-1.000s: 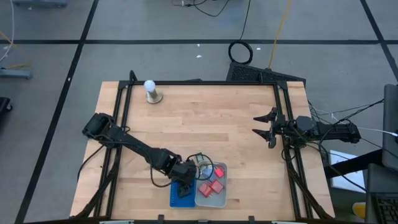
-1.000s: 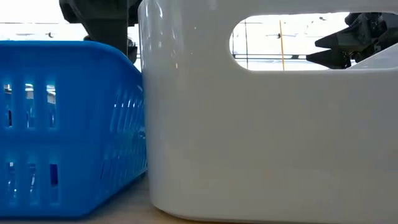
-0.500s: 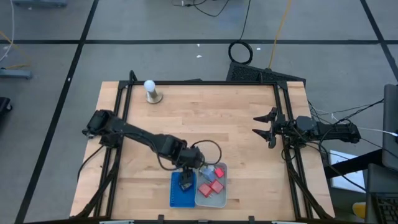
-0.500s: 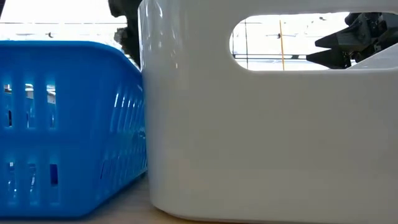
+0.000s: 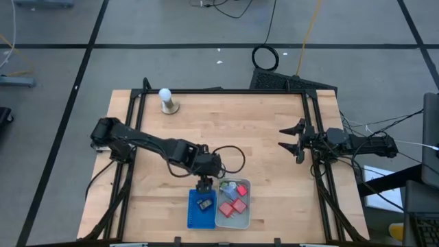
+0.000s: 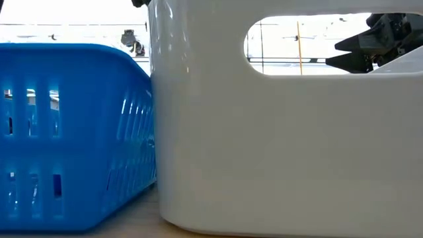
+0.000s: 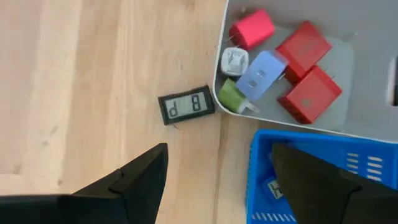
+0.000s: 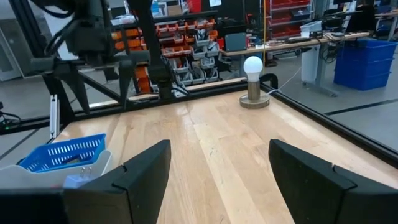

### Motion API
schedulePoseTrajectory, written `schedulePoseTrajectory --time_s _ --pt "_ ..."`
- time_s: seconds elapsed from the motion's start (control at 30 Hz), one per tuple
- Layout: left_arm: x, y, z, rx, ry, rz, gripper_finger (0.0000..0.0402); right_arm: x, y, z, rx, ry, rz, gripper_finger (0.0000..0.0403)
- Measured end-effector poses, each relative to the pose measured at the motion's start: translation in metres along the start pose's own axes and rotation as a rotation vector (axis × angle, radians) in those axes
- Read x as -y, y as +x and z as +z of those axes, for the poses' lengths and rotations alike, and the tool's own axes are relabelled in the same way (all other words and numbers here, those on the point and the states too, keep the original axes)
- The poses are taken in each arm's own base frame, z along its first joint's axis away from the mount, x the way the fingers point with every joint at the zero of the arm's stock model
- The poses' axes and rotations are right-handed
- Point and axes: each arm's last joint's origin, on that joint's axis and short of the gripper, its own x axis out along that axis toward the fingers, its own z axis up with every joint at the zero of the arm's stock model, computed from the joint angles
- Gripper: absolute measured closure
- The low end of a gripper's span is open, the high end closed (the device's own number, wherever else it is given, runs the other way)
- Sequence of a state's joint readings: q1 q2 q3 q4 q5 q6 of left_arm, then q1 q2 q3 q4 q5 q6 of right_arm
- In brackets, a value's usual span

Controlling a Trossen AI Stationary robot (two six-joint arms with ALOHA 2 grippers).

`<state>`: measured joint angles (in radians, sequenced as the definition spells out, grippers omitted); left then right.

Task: Pick & Place Office items
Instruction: Put the black digital clock into the blue bin

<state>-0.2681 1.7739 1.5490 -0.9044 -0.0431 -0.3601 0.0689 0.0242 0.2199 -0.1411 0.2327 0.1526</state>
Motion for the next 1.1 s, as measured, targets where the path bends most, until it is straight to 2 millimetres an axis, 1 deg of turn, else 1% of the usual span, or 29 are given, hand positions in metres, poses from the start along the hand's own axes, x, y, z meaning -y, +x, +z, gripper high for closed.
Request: schedulePoseTrajectory --time_s 0.1,0.17,0.3,0.4,0.47,0.67,0.8,0.87,0.97,1.03,1.1 --pt "-0.006 -0.017 0.000 0.038 0.040 0.008 0.0104 0.000 0.000 0.000 -0.004 -0.001 -0.001 0.0138" --pt "-0.011 -0.026 0.001 0.068 0.115 0.037 0.0099 0.000 0.000 0.000 -0.001 0.000 0.000 0.0138" --pt "-0.015 -0.034 0.000 0.079 0.394 0.095 0.0094 0.000 0.000 0.000 -0.003 -0.001 -0.001 0.0138" --pt "-0.017 -0.034 -0.005 0.013 0.557 0.092 0.0094 0.000 0.000 0.000 -0.002 -0.001 -0.001 0.0138" --pt "-0.022 -0.030 -0.006 -0.028 0.623 0.081 0.0094 0.000 0.000 0.000 -0.003 -0.001 -0.001 0.0138" --pt "-0.037 -0.019 -0.008 -0.051 0.806 -0.008 0.0094 0.000 0.000 0.000 -0.003 -0.001 -0.001 0.0138" --pt "-0.050 -0.004 -0.010 -0.044 0.881 -0.013 0.0094 0.000 0.000 0.000 -0.003 -0.001 -0.001 0.0138" --pt "-0.057 -0.001 -0.008 -0.028 0.900 -0.002 0.0094 0.000 0.000 0.000 -0.003 -0.001 -0.001 0.0138" --pt "-0.067 0.012 0.001 -0.002 0.922 0.016 0.0094 0.000 0.000 0.000 -0.003 -0.001 -0.001 0.0138" --pt "-0.072 0.023 0.005 -0.002 0.939 0.018 0.0094 0.000 0.001 0.000 -0.004 -0.001 -0.002 0.0138" --pt "-0.074 0.027 0.008 0.019 0.958 0.015 0.0094 0.000 0.001 0.000 -0.005 -0.001 -0.002 0.0138"
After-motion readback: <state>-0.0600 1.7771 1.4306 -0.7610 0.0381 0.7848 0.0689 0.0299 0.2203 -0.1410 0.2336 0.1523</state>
